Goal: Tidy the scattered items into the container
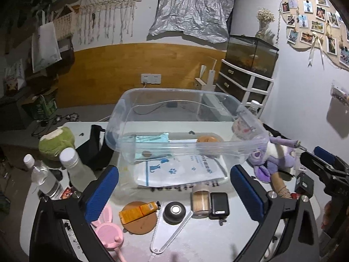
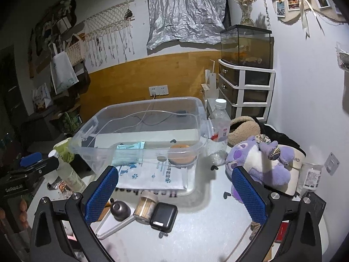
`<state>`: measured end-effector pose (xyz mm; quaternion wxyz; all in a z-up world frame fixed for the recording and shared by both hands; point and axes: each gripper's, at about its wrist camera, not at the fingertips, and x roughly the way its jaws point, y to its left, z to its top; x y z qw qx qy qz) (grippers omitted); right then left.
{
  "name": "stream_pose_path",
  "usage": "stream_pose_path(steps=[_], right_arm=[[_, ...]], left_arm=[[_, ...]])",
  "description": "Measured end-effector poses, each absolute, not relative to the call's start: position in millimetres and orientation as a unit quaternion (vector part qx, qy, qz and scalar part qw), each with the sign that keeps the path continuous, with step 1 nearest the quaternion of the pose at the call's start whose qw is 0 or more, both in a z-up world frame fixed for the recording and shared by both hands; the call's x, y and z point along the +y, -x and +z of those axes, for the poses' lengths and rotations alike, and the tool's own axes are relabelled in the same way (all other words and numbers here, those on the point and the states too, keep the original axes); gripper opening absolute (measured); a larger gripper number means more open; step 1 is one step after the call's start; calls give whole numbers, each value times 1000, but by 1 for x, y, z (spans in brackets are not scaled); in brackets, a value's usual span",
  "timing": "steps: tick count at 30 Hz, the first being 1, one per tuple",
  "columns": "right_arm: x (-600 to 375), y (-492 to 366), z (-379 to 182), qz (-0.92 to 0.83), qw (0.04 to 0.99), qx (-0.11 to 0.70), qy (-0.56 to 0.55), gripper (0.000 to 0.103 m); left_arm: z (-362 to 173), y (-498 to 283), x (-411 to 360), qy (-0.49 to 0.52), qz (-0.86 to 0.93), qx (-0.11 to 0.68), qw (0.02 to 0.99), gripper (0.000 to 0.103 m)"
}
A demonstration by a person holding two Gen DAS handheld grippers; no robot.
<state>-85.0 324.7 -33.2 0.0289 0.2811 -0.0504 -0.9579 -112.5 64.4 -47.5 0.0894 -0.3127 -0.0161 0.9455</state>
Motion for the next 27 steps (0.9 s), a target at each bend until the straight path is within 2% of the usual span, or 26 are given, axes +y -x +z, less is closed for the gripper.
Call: stream_pose_path(steps=[27], right_arm=[[310, 93, -53, -948, 46, -35, -313, 103]], left_arm=[[-56, 106, 60, 309, 950, 7, 37, 103]])
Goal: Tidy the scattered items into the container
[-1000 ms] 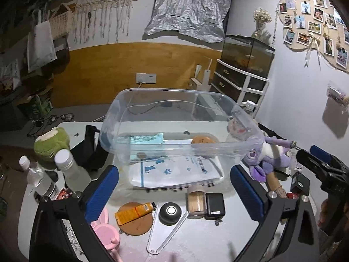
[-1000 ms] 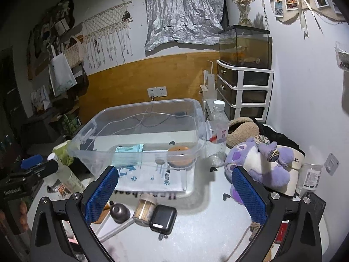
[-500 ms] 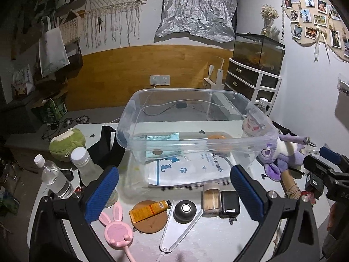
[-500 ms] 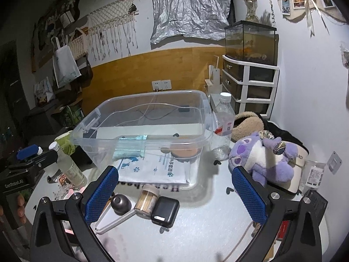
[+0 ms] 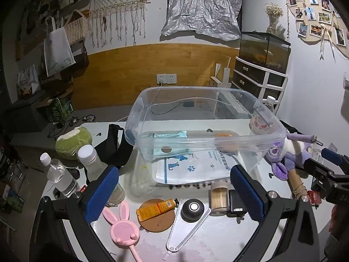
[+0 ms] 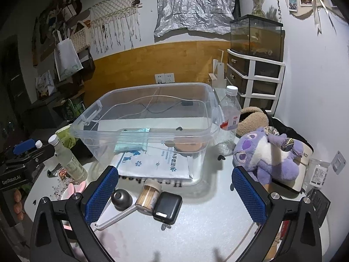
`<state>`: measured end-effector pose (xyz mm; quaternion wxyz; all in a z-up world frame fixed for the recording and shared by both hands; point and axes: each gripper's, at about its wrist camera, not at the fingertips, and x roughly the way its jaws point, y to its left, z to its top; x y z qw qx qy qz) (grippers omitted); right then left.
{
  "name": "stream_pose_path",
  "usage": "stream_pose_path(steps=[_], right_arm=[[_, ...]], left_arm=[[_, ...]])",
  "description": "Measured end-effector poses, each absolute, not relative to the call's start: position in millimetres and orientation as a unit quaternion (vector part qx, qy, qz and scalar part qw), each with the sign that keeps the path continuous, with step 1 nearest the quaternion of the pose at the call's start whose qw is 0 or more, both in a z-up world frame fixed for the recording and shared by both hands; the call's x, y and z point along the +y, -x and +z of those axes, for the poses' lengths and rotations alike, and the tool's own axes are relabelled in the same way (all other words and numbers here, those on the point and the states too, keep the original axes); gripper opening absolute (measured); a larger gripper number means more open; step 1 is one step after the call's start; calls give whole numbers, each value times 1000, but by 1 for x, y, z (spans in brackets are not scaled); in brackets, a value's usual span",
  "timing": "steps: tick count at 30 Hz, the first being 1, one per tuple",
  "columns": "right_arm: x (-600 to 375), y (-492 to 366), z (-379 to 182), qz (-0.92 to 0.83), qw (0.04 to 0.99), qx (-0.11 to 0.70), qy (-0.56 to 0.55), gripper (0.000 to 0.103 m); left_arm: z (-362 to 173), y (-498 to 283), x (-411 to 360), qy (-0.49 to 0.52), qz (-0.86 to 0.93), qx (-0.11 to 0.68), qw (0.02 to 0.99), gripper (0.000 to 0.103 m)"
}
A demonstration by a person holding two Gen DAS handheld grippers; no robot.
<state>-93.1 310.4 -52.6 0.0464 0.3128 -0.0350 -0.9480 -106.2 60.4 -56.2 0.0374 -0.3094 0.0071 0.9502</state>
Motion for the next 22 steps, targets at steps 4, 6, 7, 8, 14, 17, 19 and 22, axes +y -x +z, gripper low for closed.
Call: stream_pose_path(steps=[4, 6, 7, 8, 14, 17, 19, 22], right_arm=[[312, 95, -52, -948, 44, -36, -312, 103], [312, 95, -52, -949, 42, -36, -312, 103], [311, 96, -52, -949, 42, -36, -311, 103], [311, 96, -51, -949, 43, -34, -311, 103], [308, 99, -52, -949, 45, -33, -311, 103], [307, 101, -52, -948, 46, -32, -312, 103], [307, 102, -52, -948, 46, -32, -313, 103], [307, 102, -51, -949, 46, -32, -311, 103]], left_arm=[[-57, 107, 61, 308, 950, 9, 37, 103], [-57, 107, 60, 308, 951, 11, 35, 103], [-57, 107, 60, 309, 950, 11, 35, 103], [-58, 108, 59, 309, 950, 10, 34, 103], [-58, 109, 57, 310, 950, 11, 29, 103], [-58, 109, 57, 306, 951, 13, 29, 103], [-58, 109, 56, 306, 952, 14, 28, 103], [-58, 107, 59, 305, 952, 12, 27, 103]])
